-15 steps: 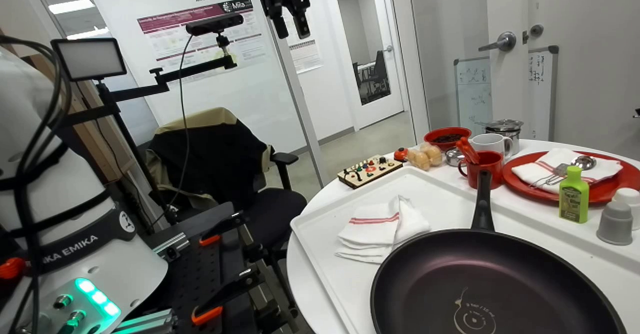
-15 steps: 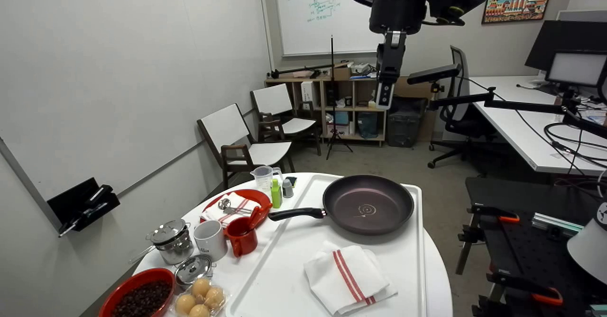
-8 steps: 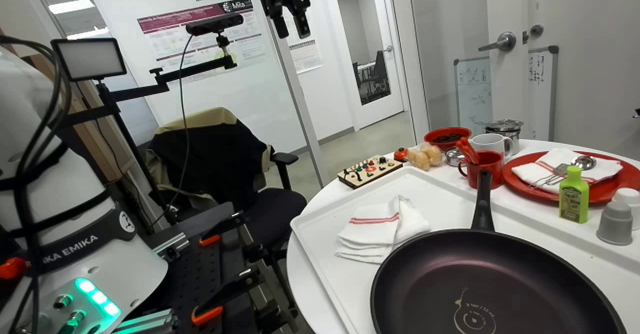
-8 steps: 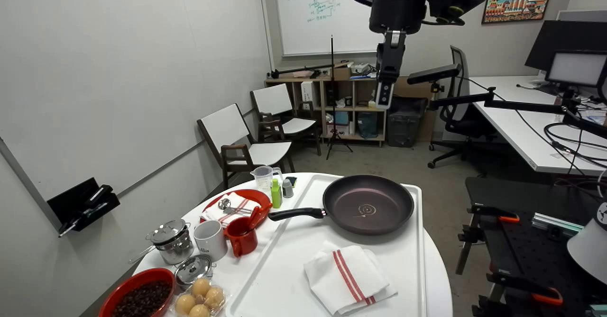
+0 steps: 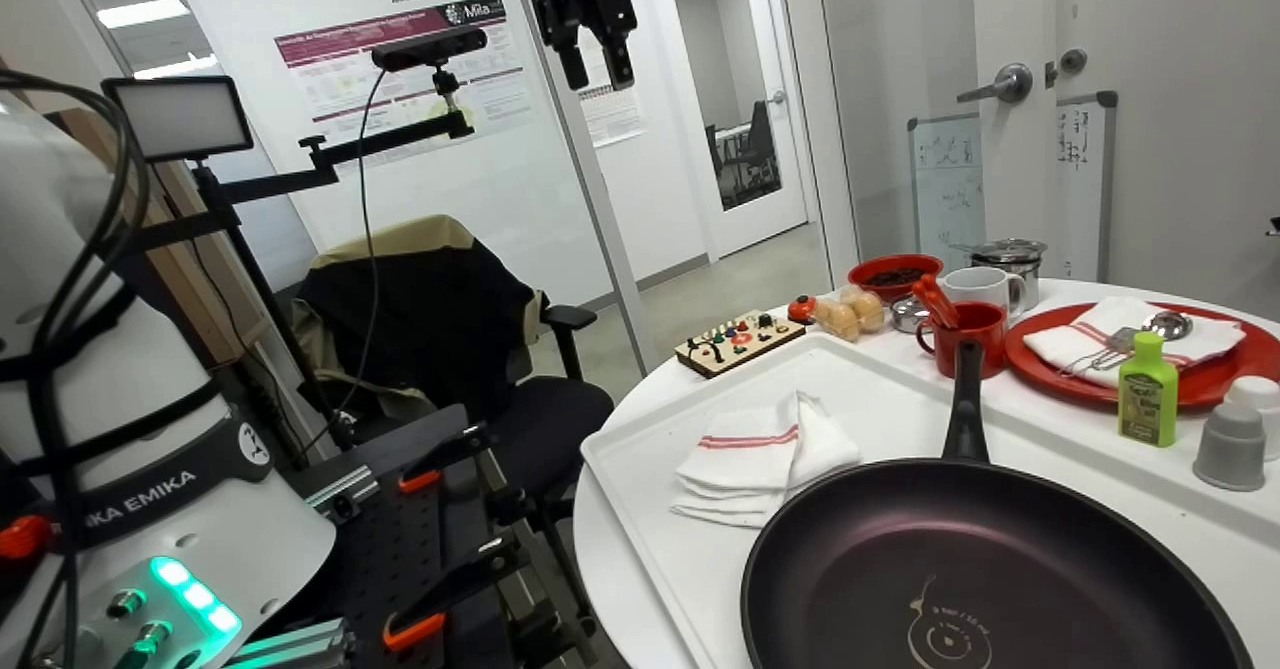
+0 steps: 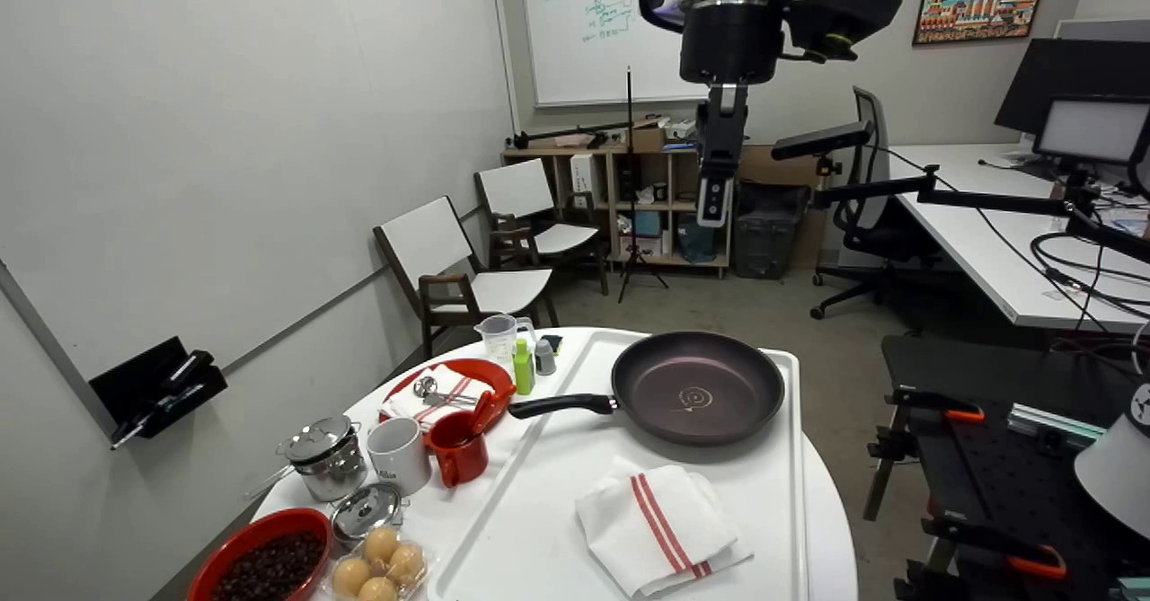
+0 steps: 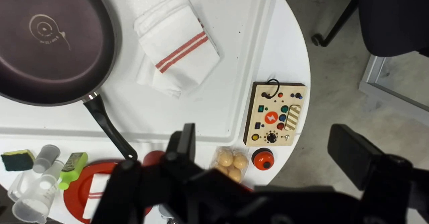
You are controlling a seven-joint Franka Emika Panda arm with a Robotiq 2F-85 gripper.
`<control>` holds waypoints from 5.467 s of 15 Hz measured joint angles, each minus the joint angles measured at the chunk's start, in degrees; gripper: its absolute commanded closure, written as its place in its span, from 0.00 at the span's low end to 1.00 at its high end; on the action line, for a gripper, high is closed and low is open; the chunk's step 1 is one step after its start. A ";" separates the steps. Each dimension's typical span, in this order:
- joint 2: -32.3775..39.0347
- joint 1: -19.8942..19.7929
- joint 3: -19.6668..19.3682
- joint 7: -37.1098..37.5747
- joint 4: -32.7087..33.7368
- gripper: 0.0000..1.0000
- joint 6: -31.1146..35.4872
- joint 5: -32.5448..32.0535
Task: Use the tea towel to wipe the inside of the pan
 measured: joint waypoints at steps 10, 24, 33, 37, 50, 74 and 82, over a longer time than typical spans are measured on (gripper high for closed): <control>16.04 -1.12 1.61 1.45 11.17 0.00 -1.43 -5.82; 35.51 -1.57 2.47 2.73 23.28 0.00 -0.75 -14.51; 43.09 -3.76 3.08 -4.63 23.20 0.00 9.59 -14.60; 46.47 -4.16 3.14 -8.88 23.20 0.00 9.26 -17.48; 51.06 -6.53 4.70 -23.18 22.78 0.00 11.30 -27.31; 64.02 -9.60 7.43 -31.11 32.63 0.00 20.37 -26.86; 64.03 -9.60 7.44 -31.12 32.72 0.00 20.35 -26.86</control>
